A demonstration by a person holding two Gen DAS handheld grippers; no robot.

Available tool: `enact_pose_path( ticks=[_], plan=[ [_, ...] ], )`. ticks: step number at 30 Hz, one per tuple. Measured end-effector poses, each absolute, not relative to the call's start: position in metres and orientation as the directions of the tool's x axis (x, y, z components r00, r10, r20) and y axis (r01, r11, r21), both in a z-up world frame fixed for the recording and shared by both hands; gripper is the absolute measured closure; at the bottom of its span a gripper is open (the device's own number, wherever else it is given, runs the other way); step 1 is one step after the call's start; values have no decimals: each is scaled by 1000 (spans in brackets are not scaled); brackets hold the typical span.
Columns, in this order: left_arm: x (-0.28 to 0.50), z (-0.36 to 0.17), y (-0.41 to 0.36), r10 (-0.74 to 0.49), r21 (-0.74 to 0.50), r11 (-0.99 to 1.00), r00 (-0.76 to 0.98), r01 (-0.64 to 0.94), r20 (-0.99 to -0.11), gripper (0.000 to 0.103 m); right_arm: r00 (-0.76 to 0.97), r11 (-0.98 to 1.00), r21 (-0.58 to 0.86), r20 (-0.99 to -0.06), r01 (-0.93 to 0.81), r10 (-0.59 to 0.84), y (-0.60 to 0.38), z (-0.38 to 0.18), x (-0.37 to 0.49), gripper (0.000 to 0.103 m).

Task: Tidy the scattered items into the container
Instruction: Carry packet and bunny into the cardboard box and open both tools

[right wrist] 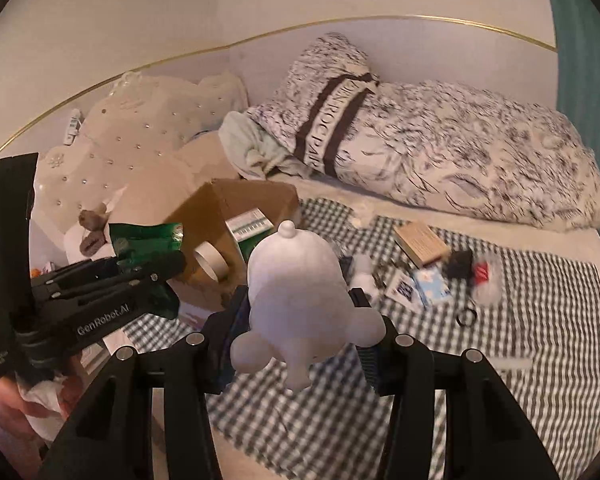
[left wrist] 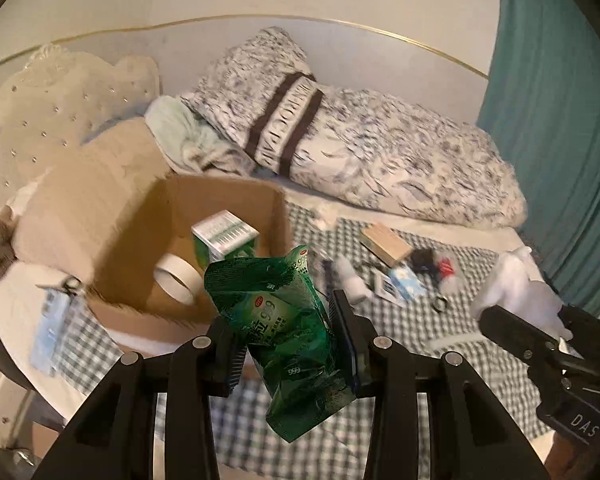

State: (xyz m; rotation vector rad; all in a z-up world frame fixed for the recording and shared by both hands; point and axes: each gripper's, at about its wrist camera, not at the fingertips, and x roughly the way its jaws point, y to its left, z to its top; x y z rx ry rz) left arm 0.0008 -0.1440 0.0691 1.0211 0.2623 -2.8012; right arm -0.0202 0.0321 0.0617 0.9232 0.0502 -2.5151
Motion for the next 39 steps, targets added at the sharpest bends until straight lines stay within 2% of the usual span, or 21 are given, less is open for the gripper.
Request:
enact_pose_path(
  ticks=[12,18,26,30,31,32,33,34,35,36,37,39],
  plan=[
    [-38,68,-222,-151,-101,-950,-716,296,-681,64,-625,-848,136,-619,512,-476,-45,70,-78,54],
    [-55,36,-249,-145,-124,-933,-669,338,-729,63,-590,-848,155,-654,507,-473,-86,47,-112,54],
    [-79,1,-261,-144,-96,-939,-632,330,-762,63,-521,-845,208,-707,493,-478,-121,7,-152,54],
    [-91,-14,-267,-133,-103,-937,-616,333,-776,64,-508,-833,231,-700,503,-501,-131,-4,-166,54],
    [-94,-18,-268,-123,-113,-936,-611,334,-782,64,-509,-831,240,-695,502,-508,-132,-7,-169,53],
    [-96,-21,-270,-115,-122,-935,-608,333,-786,63,-512,-833,242,-694,497,-507,-132,-9,-171,48],
    [-98,-25,-271,-110,-126,-934,-605,334,-789,61,-515,-836,241,-694,493,-503,-132,-11,-174,40],
    [-99,-28,-272,-109,-127,-934,-604,335,-789,56,-518,-839,240,-694,488,-500,-133,-12,-175,37],
    [-100,-30,-272,-113,-122,-935,-607,333,-787,42,-519,-841,246,-693,482,-500,-132,-14,-177,32],
    [-101,-30,-272,-120,-116,-936,-611,333,-782,33,-517,-840,256,-692,477,-504,-130,-16,-179,32],
    [-101,-30,-271,-125,-112,-937,-617,332,-777,18,-514,-839,266,-690,474,-509,-129,-17,-181,32],
    [-101,-28,-269,-130,-113,-938,-636,327,-761,15,-517,-839,291,-681,459,-519,-123,-19,-183,32]
  ],
)
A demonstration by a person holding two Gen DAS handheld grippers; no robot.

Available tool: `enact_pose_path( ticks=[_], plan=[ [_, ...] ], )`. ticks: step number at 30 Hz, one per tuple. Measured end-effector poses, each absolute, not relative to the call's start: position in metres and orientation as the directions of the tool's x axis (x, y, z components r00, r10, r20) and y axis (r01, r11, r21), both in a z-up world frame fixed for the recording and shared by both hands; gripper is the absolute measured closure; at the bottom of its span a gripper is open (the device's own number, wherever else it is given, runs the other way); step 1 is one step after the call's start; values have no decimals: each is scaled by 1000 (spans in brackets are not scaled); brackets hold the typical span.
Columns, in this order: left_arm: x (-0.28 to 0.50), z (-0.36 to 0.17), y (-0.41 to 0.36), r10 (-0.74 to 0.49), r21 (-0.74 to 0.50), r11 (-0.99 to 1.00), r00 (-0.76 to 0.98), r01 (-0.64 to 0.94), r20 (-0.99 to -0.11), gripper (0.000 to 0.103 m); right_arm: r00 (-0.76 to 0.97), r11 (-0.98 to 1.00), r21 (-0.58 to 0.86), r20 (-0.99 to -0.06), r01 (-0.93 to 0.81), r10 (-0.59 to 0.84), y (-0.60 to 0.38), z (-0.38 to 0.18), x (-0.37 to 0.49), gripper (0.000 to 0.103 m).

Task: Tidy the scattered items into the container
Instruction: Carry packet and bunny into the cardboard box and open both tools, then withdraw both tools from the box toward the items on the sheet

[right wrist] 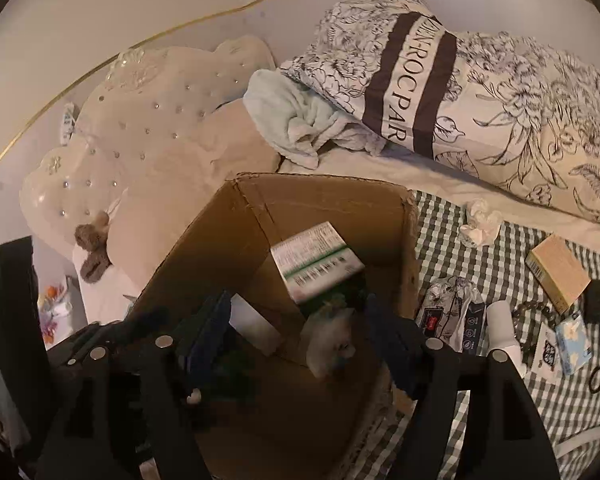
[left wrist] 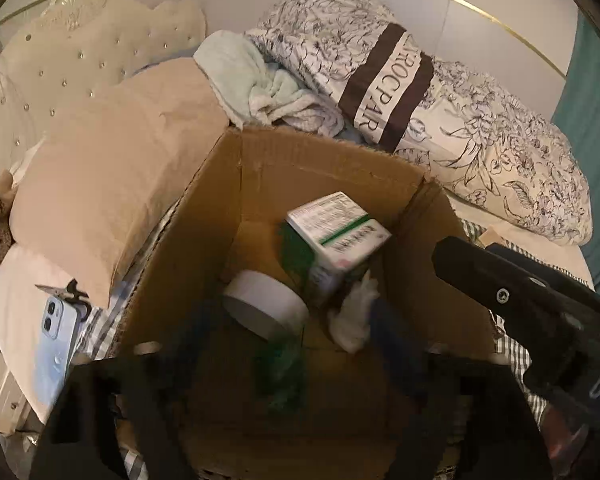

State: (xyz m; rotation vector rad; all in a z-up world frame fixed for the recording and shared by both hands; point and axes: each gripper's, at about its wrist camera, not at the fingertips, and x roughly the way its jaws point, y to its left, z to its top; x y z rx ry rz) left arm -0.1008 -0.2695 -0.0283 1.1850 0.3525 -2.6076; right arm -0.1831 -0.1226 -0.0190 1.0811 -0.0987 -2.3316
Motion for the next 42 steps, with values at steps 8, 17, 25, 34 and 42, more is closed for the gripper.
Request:
enact_pose_path(
  ticks=[8,17,25,34,42],
  plan=[
    [-94,-21,-259,-139,-117,-935,-651,334,-747,8,-577,-860,291,-646,419,-500,-91,-6,-170,32],
    [-73,1,-222,-149,-101,-943,-673,317,-724,8,-657,-893,274,-605,358,-450,-29,20,-139,32],
    [-57,24,-174,-131,-91,-960,-711,265,-691,5,-718,-920,287,-578,265,-388,44,34,-107,31],
    [-52,27,-104,-82,-90,-977,-729,194,-680,5,-770,-947,272,-562,171,-301,105,31,-75,31],
    [-62,4,-61,-36,-100,-983,-693,155,-720,5,-775,-957,281,-589,71,-230,158,9,-71,31]
  ],
)
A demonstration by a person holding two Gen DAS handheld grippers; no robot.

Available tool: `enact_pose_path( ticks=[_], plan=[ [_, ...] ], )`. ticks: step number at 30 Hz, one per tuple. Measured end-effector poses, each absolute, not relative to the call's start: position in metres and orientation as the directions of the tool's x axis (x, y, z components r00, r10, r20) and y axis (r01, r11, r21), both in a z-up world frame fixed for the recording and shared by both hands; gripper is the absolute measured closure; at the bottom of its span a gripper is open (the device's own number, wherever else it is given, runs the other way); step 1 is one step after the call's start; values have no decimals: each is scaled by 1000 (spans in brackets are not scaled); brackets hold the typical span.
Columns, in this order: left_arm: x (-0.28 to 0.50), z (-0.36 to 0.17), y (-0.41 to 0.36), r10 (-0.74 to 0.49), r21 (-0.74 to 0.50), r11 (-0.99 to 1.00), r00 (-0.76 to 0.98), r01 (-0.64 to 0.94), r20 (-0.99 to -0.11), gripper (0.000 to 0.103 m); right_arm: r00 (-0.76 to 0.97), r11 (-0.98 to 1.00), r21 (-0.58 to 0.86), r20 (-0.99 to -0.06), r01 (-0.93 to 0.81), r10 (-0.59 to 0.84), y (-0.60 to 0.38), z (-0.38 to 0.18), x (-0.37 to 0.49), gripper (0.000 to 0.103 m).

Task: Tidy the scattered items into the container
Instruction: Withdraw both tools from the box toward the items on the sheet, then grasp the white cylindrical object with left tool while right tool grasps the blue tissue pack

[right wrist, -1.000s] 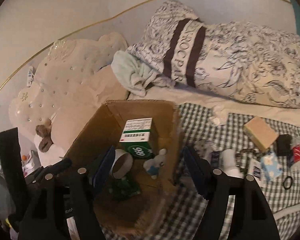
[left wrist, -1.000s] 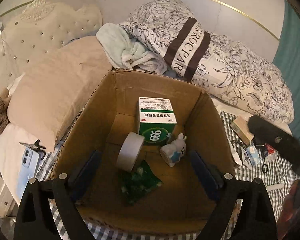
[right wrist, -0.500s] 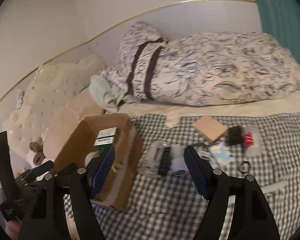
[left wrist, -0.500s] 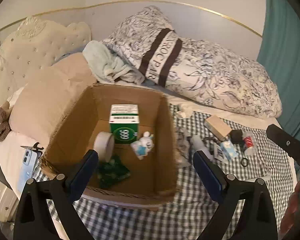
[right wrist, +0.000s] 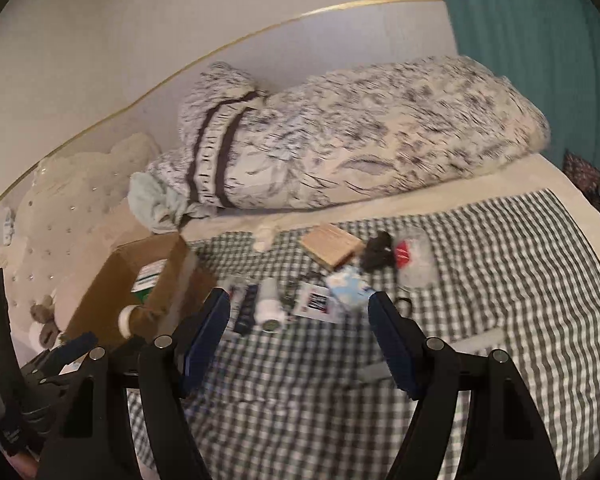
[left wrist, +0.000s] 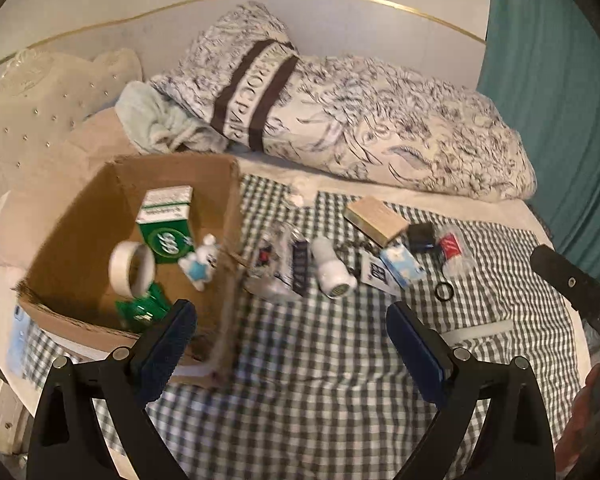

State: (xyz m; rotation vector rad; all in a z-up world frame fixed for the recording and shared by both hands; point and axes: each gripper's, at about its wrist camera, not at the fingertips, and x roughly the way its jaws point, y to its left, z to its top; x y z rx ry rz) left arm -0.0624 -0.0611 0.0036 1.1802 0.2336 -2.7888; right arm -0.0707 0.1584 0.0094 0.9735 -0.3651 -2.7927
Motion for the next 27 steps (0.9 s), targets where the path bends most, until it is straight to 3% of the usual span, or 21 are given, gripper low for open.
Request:
enact_pose_path(
  ticks=[17,27],
  plan=[
    [-141,-68,-23,-27,-74,-986,-588,146,-808,5,-727,-980,193,-667,42,-162,184,-58,-124,31],
    [-194,-117,-28,46,-158,-971,-511,179,-858,5,-688,-986,160,-710,50,-150,184,-99,-172,31]
  ],
)
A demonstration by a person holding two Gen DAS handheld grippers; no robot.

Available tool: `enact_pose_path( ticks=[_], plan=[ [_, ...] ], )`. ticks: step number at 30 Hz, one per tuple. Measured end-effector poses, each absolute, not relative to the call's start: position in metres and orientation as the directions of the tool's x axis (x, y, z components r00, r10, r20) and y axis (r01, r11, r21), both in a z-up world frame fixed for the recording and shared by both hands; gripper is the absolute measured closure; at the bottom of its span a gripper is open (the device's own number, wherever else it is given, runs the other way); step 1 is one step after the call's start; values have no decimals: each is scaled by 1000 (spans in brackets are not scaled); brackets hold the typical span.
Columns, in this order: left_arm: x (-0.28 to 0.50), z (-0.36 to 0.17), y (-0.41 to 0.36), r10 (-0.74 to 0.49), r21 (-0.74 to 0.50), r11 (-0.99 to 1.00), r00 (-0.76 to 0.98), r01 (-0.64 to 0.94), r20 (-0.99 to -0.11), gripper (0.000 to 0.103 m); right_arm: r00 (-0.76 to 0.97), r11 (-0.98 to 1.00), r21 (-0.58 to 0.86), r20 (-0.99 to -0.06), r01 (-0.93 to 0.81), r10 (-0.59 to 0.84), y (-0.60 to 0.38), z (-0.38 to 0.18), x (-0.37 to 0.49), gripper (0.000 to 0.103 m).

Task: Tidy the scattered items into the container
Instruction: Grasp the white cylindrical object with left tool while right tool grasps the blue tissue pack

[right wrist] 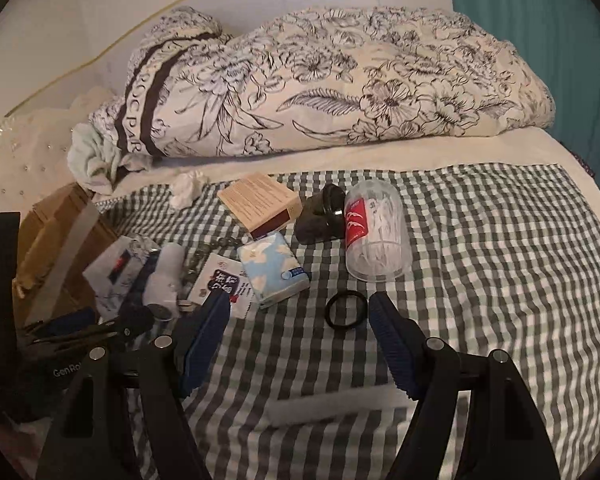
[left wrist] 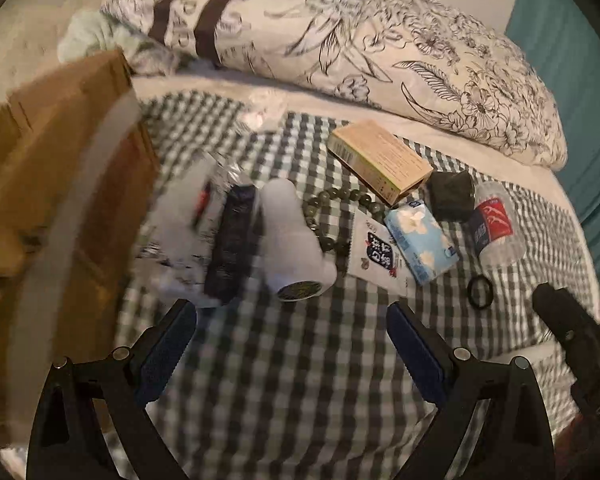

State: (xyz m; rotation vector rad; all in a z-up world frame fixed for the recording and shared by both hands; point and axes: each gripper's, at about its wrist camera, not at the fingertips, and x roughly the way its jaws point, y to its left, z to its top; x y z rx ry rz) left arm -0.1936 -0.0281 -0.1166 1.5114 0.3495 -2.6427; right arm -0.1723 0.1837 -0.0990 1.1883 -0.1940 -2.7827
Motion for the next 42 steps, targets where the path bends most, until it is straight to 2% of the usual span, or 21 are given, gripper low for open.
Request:
enact_pose_path(
  ticks=[20,25,27,28,29,30,31,32,42],
  plan=[
    [-254,-163,-44,-44,-88,-966,-490,243,-870,5,-616,-984,106,-768,147,-174,143,-167,-253,32],
    [-263,-170,-41,-63,-56,-974,-496,221,-866,6,-578,-979,168,-789,120,-206,151,-184,-265,32],
    [-263,-171,-39,-60,-48,-979,-511,196,-857,13,-581,-981,147,-790,128,-194,148,-187,-263,32],
    [-262,-171,-39,-49,-57,-981,-516,187,-855,21,-584,-984,115,-792,139,-175,143,-188,-262,32],
    [-262,-170,-39,-40,-65,-981,-521,182,-853,35,-587,-985,84,-794,149,-157,140,-188,-262,32],
    [-260,-168,-40,-33,-72,-982,-524,177,-851,43,-590,-986,62,-795,154,-142,137,-188,-261,33],
    [-259,-167,-40,-20,-80,-982,-522,169,-853,58,-593,-987,46,-795,154,-129,136,-188,-260,37],
    [-258,-166,-40,-5,-90,-983,-514,160,-858,59,-595,-988,36,-795,152,-121,135,-187,-259,43],
    [-229,-146,-41,6,-100,-983,-512,157,-859,59,-599,-986,96,-785,135,-158,147,-162,-230,43]
  ],
)
